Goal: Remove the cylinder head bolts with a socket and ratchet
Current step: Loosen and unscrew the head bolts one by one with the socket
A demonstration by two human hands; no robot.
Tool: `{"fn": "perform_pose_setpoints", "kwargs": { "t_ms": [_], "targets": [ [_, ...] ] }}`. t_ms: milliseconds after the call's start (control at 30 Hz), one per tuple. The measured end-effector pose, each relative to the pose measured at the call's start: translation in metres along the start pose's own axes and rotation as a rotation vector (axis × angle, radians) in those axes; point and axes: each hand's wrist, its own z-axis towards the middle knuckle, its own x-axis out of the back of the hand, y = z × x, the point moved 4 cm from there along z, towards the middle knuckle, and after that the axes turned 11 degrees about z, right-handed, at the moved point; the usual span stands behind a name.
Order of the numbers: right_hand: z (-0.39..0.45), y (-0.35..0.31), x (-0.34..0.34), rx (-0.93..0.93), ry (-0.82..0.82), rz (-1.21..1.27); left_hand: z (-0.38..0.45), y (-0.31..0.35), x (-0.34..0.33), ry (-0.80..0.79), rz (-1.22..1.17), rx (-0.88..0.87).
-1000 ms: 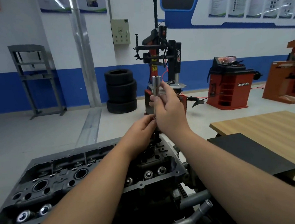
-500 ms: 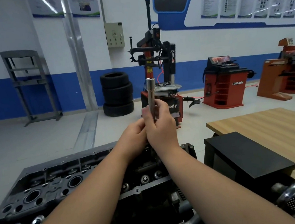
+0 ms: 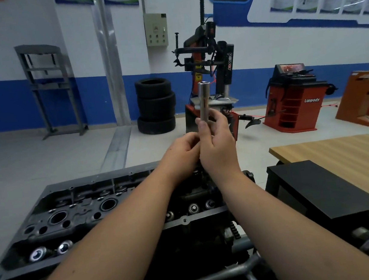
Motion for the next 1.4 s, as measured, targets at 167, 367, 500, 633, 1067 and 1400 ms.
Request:
{"fn": "perform_pose_setpoints", "kwargs": {
  "t_ms": [167,367,500,633,1067,1400],
  "targets": [
    [0.002,0.000,0.007,0.070,0.078,-0.098,0.003,-0.003,0.001,0.102,0.066,0.043],
    [0.001,0.003,0.002,-0.031,0.005,0.017,0.000,-0.002,-0.005,-0.098,-0.103,0.049],
    [0.002,0.005,-0.001,-0.028,-0.007,0.048,0.005,-0.005,-0.001,0.037,0.040,-0.006],
    [0.002,0.000,0.001,0.089,0.038,-0.142,0.005,-0.005,0.002,0.121,0.053,-0.006],
    [0.001,-0.001,0.001,0.075,0.056,-0.128,0.003,-0.003,0.000,0.106,0.112,-0.037],
    [0.000,0.000,-0.001,-0.040,-0.016,0.010,-0.001,-0.002,-0.001,-0.015,0.000,-0.016]
  ]
}}
